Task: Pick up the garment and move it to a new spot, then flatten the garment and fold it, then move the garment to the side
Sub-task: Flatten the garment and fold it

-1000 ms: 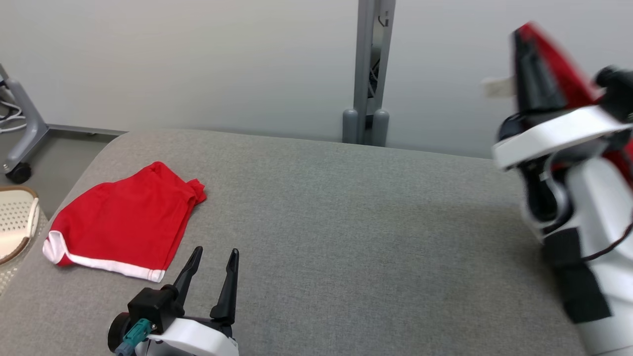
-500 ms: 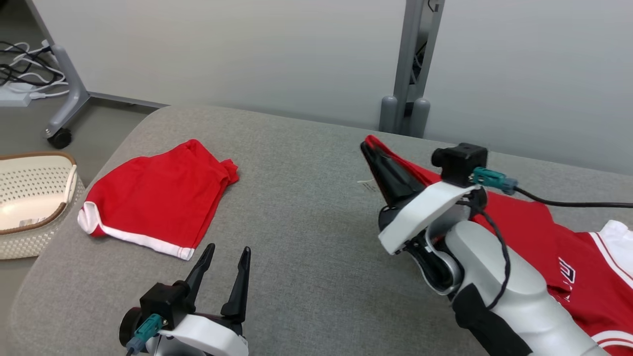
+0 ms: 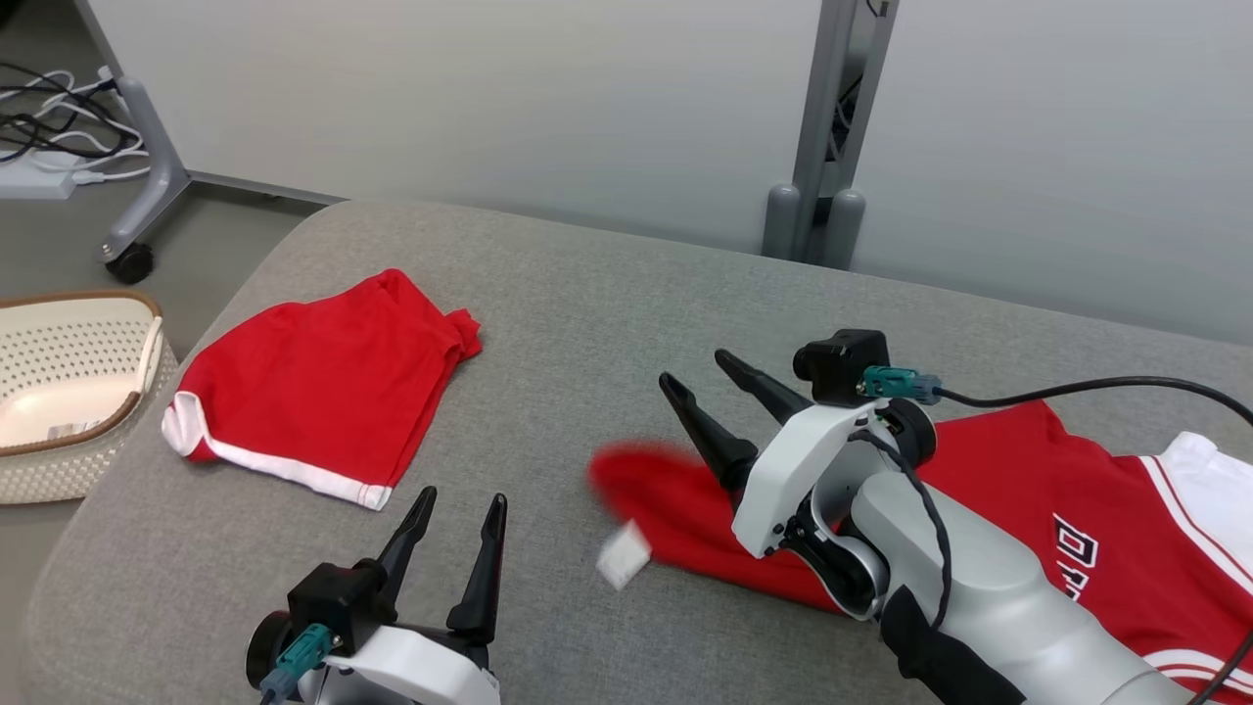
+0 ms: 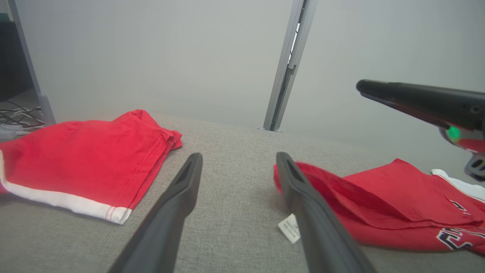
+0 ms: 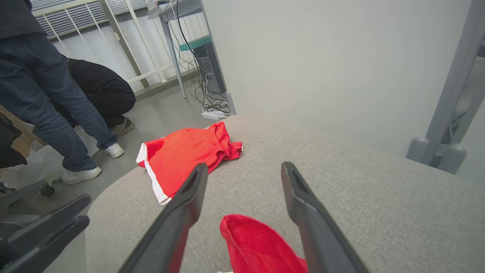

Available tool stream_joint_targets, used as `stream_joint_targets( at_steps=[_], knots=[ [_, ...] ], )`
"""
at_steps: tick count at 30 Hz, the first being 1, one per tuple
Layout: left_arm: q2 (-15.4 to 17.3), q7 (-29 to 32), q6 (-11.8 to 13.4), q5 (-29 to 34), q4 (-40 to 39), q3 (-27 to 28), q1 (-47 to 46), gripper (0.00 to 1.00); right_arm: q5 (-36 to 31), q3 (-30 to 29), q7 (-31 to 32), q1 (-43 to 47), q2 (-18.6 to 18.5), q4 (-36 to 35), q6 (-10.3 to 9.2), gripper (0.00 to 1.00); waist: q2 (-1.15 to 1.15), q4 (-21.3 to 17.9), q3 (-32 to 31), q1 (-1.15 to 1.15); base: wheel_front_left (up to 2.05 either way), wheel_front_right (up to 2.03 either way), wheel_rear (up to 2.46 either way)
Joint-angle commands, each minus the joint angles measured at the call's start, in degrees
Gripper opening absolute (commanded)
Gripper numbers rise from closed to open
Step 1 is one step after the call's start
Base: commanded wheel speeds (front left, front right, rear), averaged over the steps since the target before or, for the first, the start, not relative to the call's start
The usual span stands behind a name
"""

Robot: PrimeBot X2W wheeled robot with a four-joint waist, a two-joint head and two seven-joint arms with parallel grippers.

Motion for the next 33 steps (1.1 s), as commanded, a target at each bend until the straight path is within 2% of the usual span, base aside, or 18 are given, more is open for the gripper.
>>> stream_joint_targets(
  at_steps=[1, 7, 12, 15, 19, 22, 25, 28, 33],
  knots=[
    [0.2, -0.2, 0.4, 0.3, 0.2, 0.2, 0.0, 1.00, 0.6, 0.7, 0.1, -0.7, -0.3, 0.7, -0.01, 1.00, 0.00, -0.6, -0.3, 0.00, 0.00, 0.00, 0.00],
    [0.2, -0.2, 0.1, 1.0, -0.2, 1.3, -0.2, 1.00, 1.9, 1.7, -1.1, -2.3, -0.3, 4.7, 0.00, 1.00, 0.00, -3.7, -1.2, 0.00, 0.00, 0.00, 0.00],
    [0.2, -0.2, 0.1, 0.9, -1.6, 2.0, -0.7, 1.00, 1.0, -2.8, -2.9, -2.2, -3.1, 5.9, -0.01, 1.00, 0.00, -7.0, -2.1, 0.00, 0.00, 0.00, 0.00],
    [0.2, -0.2, 0.4, 0.3, -2.6, 2.2, -1.0, 1.00, -3.0, -11.5, -3.0, 0.0, -6.7, 1.5, -0.01, 1.00, 0.00, -9.3, -2.3, 0.00, 0.00, 0.00, 0.00],
    [0.2, -0.2, 0.8, -0.3, -3.7, 2.2, -1.1, 1.00, -12.3, -26.8, -2.9, 8.5, -9.5, -7.2, 0.00, 1.00, 0.00, -12.2, -2.5, 0.00, 0.00, 0.00, 0.00],
    [0.2, -0.2, 1.2, -0.7, -4.2, 2.1, -0.9, 1.00, -20.1, -36.9, -2.9, 17.0, -8.8, -14.3, 0.00, 1.00, 0.00, -14.0, -2.6, 0.00, 0.00, 0.00, 0.00],
    [0.2, -0.2, 1.6, -1.2, -4.6, 2.0, -0.7, 1.00, -25.3, -44.7, -2.9, 24.9, -6.1, -19.6, -0.01, 1.00, 0.00, -15.7, -2.6, 0.00, 0.00, 0.00, 0.00],
    [0.2, -0.2, 2.0, -1.5, -4.9, 1.9, -0.2, 1.00, -28.5, -48.4, -2.9, 30.3, -3.7, -22.4, -0.01, 1.00, 0.00, -17.2, -2.5, 0.00, 0.00, 0.00, 0.00],
    [0.2, -0.2, 2.2, -1.3, -4.8, 1.9, -0.1, 1.00, -30.2, -50.0, -2.9, 33.7, -1.9, -23.6, -0.01, 1.00, 0.00, -18.6, -2.4, 0.00, 0.00, 0.00, 0.00]
  ],
)
